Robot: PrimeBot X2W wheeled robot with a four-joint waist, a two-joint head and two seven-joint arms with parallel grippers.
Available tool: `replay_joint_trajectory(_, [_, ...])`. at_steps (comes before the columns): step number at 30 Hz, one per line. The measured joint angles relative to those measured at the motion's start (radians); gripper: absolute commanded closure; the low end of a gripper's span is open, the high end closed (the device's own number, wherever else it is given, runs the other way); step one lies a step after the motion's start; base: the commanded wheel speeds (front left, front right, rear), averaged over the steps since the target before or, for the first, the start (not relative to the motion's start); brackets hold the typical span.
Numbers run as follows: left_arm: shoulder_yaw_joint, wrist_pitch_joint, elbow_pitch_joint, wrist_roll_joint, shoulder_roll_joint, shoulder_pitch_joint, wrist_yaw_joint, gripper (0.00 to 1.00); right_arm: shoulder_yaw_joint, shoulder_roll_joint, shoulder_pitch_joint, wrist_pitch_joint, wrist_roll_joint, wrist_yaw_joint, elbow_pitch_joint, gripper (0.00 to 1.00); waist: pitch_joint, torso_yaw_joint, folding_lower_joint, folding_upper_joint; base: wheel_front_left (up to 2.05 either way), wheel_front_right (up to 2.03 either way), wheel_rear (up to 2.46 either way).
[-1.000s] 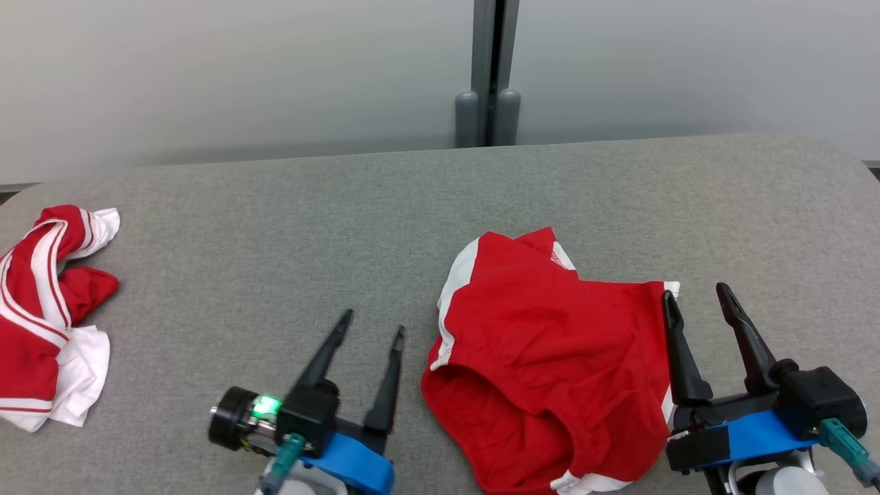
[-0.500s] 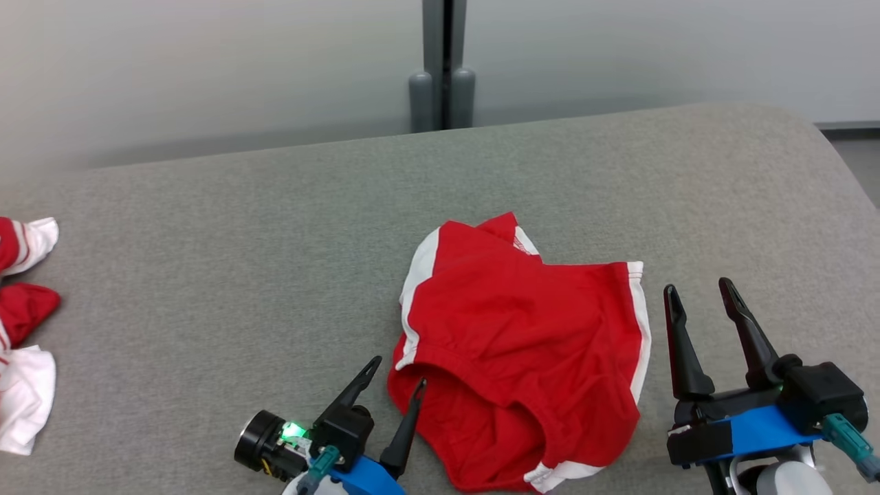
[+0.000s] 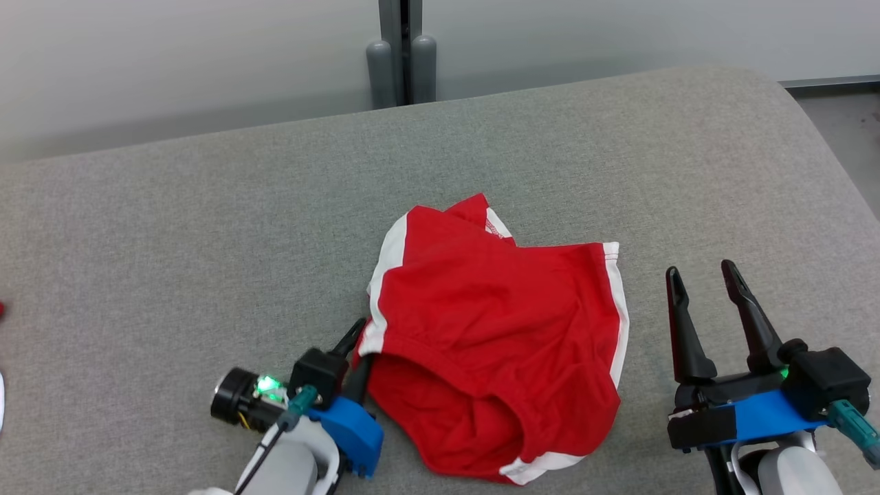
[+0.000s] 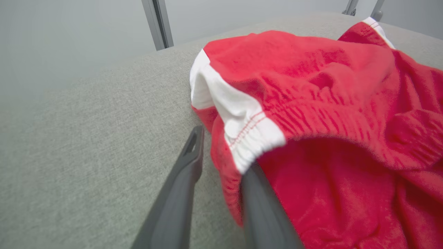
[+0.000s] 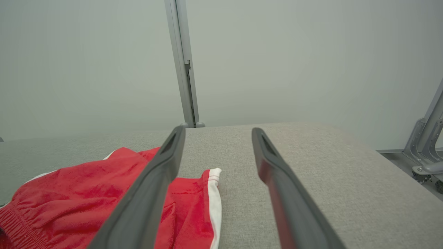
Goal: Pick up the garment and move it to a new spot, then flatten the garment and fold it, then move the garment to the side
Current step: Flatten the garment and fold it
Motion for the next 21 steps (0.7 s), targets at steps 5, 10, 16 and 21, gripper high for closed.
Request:
replay_joint_trajectory(5, [0.037,0.0,-0.017,-0.015,0.018,-0.062,0.01,1.0,-0.015,0.0,0.0,0.0,0.006,0.0,-0.005,0.0,0.011,0.006,0.0,0.0,0.0,0.0,0.0])
replay_joint_trajectory(10, [0.097,0.0,-0.028,-0.032,0.084,-0.107,0.023,1.0,-0.02,0.0,0.0,0.0,0.008,0.0,-0.006,0.0,0.022,0.016,0.0,0.0,0.0,0.0,0.0])
replay_joint_trajectory(16, [0.169,0.0,-0.017,-0.049,0.184,-0.165,0.032,1.0,-0.025,0.0,-0.011,0.0,0.009,0.0,0.002,0.0,0.037,0.008,0.0001,0.0,0.0,0.0,0.0])
replay_joint_trajectory(21, [0.201,0.0,0.03,-0.068,0.228,-0.197,0.034,0.76,-0.035,0.0,-0.015,0.0,0.008,0.0,0.014,0.0,0.046,-0.001,0.0,0.0,0.0,0.0,0.0])
